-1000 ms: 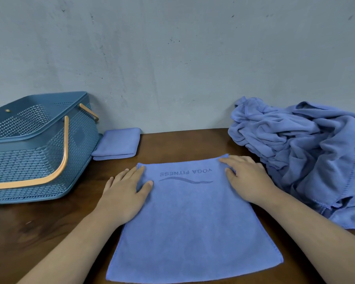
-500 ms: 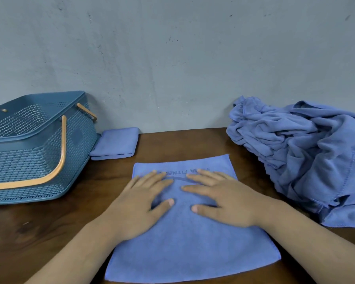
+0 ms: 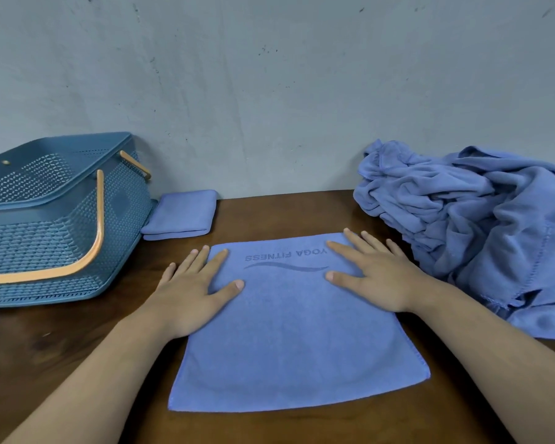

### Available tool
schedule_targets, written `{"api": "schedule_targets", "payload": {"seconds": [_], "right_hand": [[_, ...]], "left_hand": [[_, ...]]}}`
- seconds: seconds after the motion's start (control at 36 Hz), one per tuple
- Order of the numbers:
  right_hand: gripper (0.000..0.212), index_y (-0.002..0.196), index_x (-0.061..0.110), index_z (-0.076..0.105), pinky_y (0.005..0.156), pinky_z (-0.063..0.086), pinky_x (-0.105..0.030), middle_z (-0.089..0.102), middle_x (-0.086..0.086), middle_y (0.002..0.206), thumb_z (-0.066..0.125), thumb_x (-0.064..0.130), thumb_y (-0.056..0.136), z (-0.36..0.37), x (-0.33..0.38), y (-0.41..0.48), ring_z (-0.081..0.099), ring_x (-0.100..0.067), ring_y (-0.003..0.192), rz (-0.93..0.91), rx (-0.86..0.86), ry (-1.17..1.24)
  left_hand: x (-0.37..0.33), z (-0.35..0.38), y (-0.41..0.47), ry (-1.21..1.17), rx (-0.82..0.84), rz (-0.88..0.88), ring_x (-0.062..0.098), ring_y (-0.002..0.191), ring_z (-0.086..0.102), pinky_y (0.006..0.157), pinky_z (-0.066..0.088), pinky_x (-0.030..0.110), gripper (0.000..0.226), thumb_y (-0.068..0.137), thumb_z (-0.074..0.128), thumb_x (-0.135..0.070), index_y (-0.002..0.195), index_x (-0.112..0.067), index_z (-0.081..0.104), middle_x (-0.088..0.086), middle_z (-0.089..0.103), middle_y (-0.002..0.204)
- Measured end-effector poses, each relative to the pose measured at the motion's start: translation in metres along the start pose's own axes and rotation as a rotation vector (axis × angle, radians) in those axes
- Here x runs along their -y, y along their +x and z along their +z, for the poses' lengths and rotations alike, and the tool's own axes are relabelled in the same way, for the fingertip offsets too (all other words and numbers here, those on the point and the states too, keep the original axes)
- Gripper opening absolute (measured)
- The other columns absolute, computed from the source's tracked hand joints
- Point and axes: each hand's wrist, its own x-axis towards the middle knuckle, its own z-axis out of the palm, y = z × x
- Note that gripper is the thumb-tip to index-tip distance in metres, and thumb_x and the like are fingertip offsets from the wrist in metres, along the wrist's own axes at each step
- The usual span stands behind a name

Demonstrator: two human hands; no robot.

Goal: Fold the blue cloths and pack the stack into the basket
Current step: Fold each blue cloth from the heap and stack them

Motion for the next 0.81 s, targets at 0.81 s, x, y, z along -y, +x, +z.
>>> {"api": "schedule_targets", "payload": {"seconds": [0.81], "right_hand": [[0.073,0.158,0.060,-0.015,0.131,-0.009,-0.043,-0.030,0.026,0.167,0.009,0.086,0.095,0.029,0.045,-0.165,-0.036,0.009,0.147,-0.037,-0.055,-0.068]], "left_hand": [[-0.033,0.032,-0.145,0.026,-0.062,0.123,-0.011,0.150,-0.030,0.131,-0.011,0.040,0.072,0.097,0.013,-0.085,0.161,-0.059,-0.007,-0.030,-0.022,0.169]]}}
